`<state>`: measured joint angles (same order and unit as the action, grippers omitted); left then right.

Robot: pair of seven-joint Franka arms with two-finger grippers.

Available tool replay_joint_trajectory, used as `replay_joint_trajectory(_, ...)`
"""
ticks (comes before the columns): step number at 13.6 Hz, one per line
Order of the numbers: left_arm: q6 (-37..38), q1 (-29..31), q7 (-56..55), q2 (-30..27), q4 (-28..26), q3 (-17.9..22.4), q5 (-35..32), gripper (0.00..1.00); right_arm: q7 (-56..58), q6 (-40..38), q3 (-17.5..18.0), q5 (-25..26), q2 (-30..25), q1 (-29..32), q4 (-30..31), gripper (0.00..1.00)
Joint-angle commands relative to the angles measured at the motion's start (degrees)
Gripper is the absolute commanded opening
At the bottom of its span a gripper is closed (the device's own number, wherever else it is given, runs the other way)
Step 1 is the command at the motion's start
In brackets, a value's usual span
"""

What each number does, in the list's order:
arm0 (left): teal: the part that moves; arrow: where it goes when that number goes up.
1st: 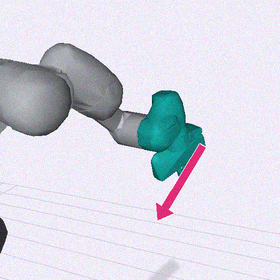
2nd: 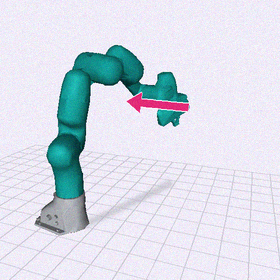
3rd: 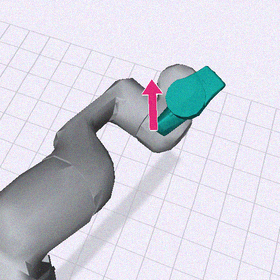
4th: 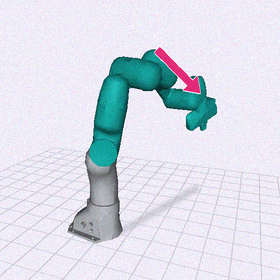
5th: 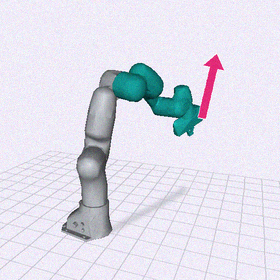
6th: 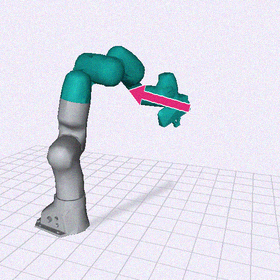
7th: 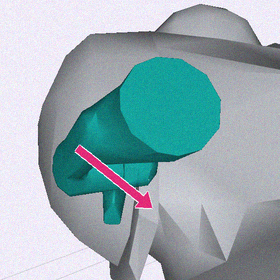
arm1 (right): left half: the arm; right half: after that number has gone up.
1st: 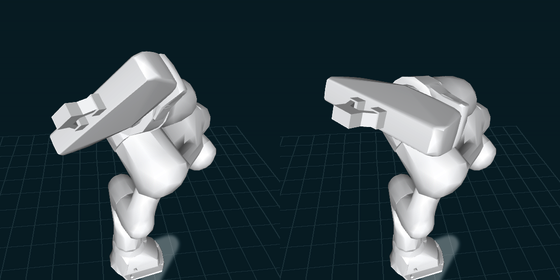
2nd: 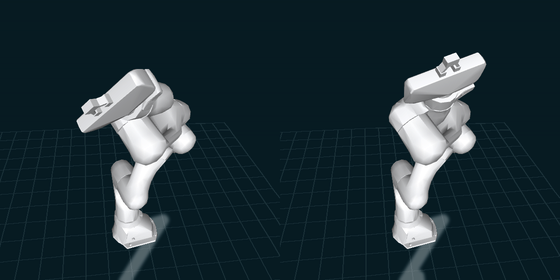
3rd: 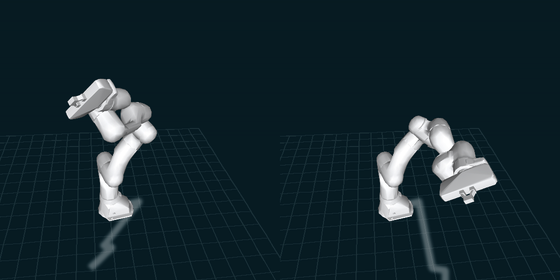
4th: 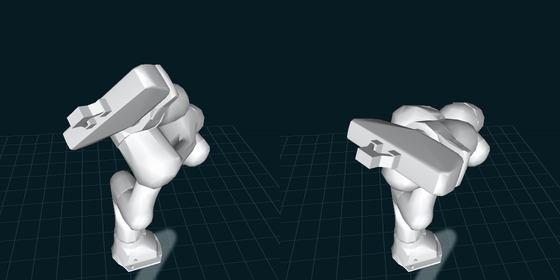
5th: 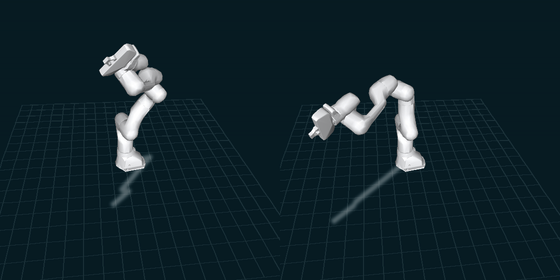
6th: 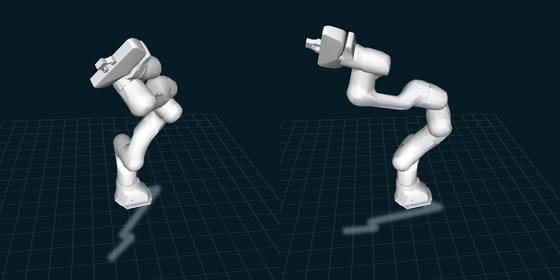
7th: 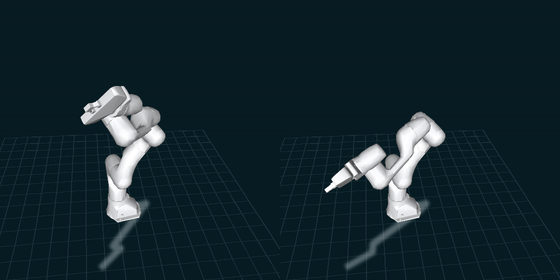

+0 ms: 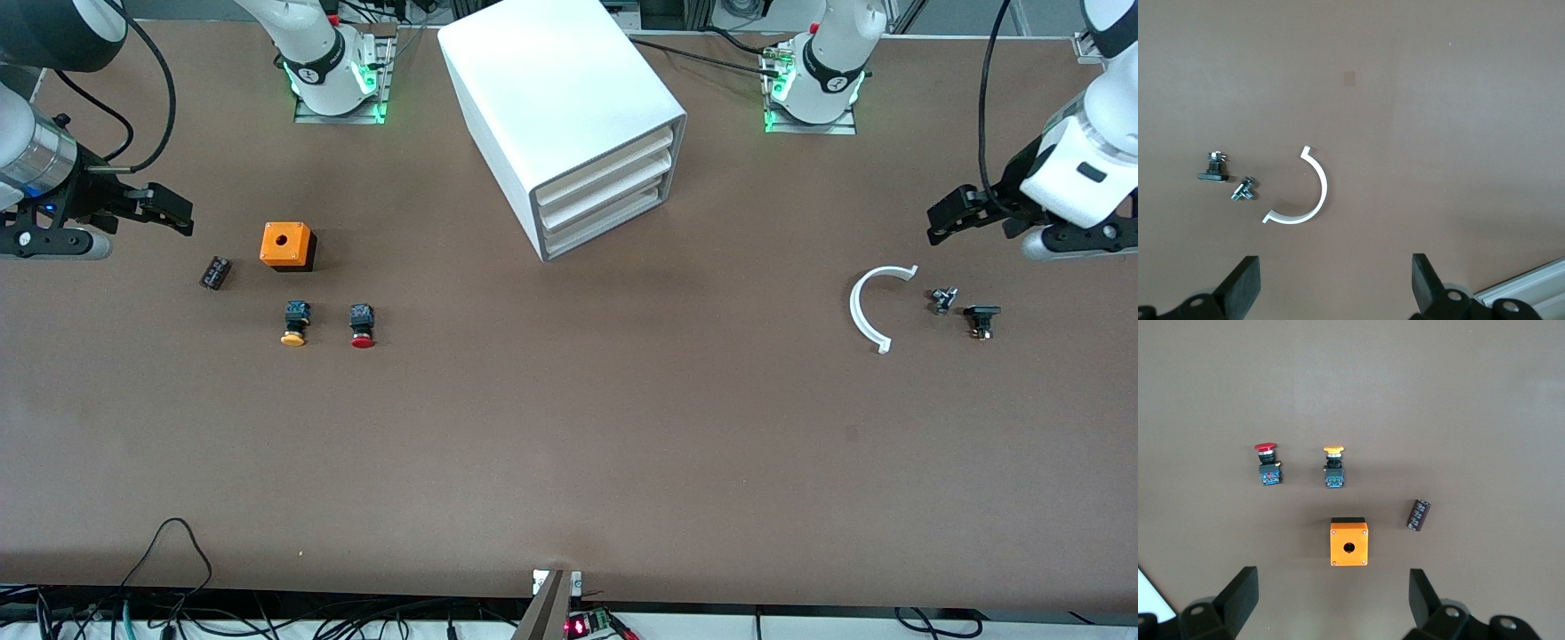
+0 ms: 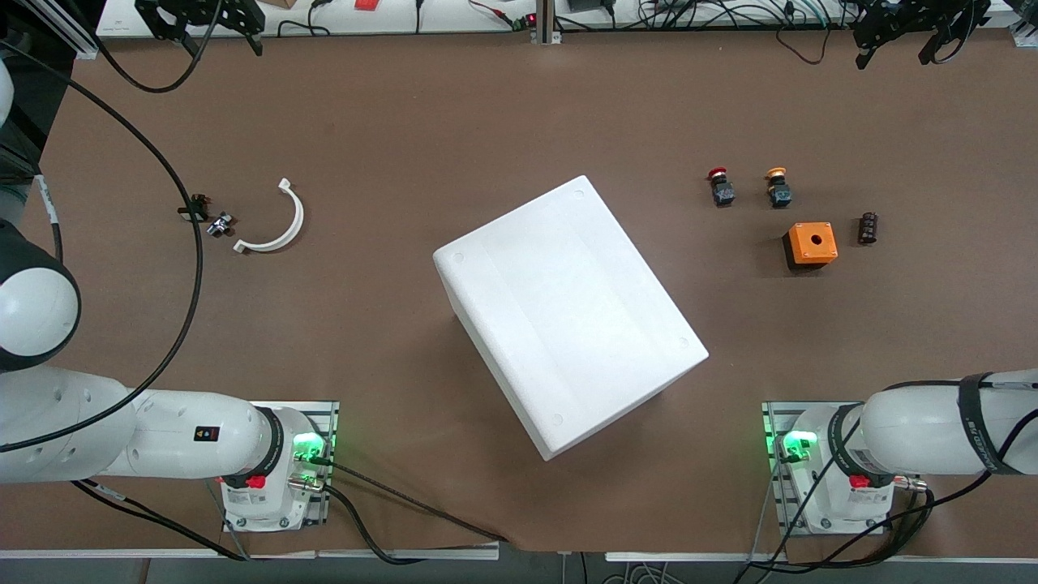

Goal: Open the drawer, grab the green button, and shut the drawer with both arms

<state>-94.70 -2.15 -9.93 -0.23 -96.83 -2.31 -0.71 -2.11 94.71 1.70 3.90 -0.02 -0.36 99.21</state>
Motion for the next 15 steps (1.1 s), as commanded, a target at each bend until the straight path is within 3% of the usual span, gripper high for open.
replay_joint_trajectory(1, 1.97, -0.31, 0.17, 3.03, 1.65, -1.46, -0.26, 1.0, 0.62, 0.74, 0.23, -0.74, -0.68, 0.27, 0.54, 1.0)
replay_joint_trajectory(4, 1.8, -0.57, 1.83, 8.81, 1.3, -2.43, 0.26, 1.0, 0.53, 1.01, 0.14, -0.74, -0.59, 0.27, 0.54, 1.0)
replay_joint_trajectory(7, 2.06, -1.36, 5.43, 13.66, 1.3, -2.7, 5.95, 1.0, 0.09, 1.44, -0.03, -0.74, -0.42, 0.27, 0.54, 1.0)
replay_joint_trajectory(11, -0.12, -1.36, 8.6, 20.08, -7.73, -2.7, 30.63, 1.0, 0.0, 1.71, -0.03, -0.56, -0.15, 0.27, 0.46, 1.0)
replay_joint_trajectory(15, -8.47, -2.32, 23.68, 23.25, -20.82, -6.81, 45.49, 1.0, -0.09, 1.27, -0.03, -0.74, 1.07, 0.27, -1.65, 1.0)
